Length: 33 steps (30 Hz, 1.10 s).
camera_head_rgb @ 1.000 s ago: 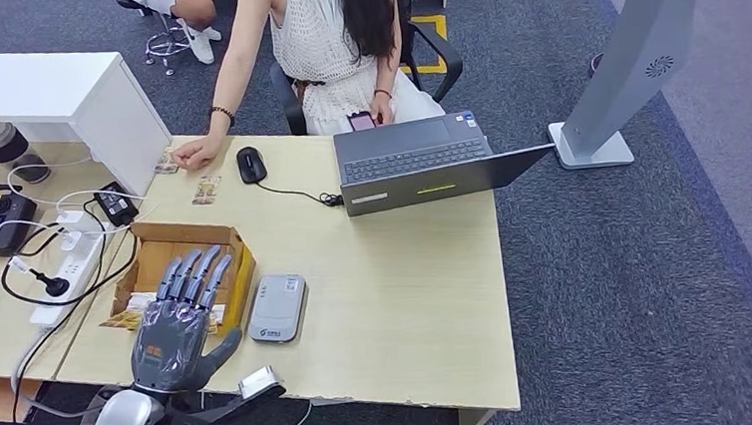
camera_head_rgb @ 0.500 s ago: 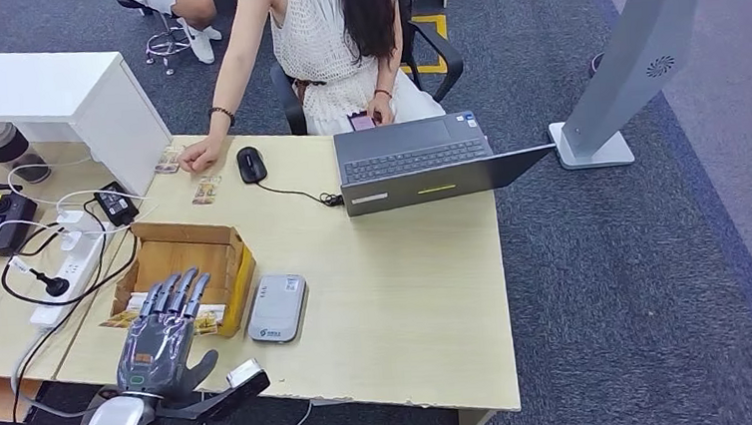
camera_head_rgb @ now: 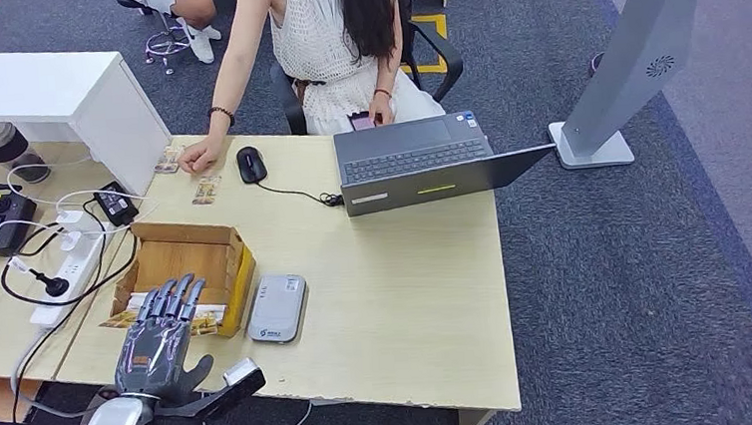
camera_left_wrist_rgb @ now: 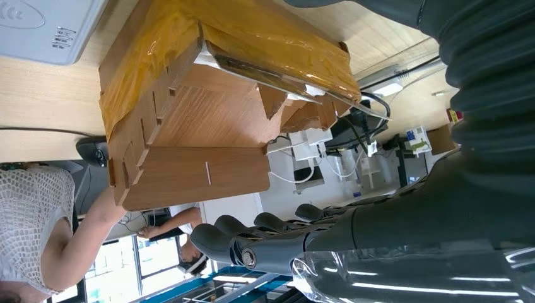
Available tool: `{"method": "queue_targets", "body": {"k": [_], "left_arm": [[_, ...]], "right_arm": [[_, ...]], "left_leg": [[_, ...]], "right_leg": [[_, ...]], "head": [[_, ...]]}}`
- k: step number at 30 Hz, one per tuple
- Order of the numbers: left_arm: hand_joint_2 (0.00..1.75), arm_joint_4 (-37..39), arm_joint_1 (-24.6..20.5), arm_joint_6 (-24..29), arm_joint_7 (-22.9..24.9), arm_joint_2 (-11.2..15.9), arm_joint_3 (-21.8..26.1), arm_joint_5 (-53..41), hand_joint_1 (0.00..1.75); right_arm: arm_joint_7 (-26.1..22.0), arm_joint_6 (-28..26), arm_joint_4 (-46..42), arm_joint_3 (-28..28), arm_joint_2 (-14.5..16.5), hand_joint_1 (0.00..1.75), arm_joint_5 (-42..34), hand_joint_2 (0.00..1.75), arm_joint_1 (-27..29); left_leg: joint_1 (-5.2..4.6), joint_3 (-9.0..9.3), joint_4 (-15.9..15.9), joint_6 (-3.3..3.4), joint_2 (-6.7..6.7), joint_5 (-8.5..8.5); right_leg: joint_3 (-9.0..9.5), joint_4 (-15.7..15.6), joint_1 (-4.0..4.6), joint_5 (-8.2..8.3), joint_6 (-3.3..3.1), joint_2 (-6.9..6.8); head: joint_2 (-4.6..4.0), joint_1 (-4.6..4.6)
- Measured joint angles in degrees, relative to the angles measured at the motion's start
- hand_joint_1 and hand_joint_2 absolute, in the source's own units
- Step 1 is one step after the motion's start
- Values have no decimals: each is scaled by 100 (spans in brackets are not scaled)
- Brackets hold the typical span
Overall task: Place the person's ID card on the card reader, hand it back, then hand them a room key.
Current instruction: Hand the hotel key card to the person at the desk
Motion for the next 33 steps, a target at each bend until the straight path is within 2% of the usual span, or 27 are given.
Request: {"method": "queue_targets", "body": {"k": [20,21,24,25,33], "left_arm": [[175,568,-274,-104,205,-171,211,-178,0],[175,589,-274,-104,205,-176,224,-180,7],[175,632,-273,-102,205,-191,260,-181,138],[175,641,-273,-102,205,-194,267,-180,175],[175,662,-256,-90,138,-198,285,-107,175]], "right_arm": [[11,11,0,-42,19,0,196,0,-3],[11,11,0,-44,21,0,196,0,-3],[11,11,0,-48,26,0,198,0,-3],[11,11,0,-48,26,0,201,0,-3],[11,11,-2,-48,27,0,286,0,-4]], "left_leg": [[0,0,0,0,0,0],[0,0,0,0,0,0],[0,0,0,0,0,0],[0,0,0,0,0,0],[0,-1,0,0,-1,0]], "right_leg": [[0,0,0,0,0,-1],[0,0,0,0,0,-1],[0,0,0,0,0,-1],[0,0,0,0,0,-1],[1,0,0,0,0,-1]], "head": [[0,0],[0,0],[0,0],[0,0],[0,0]]}}
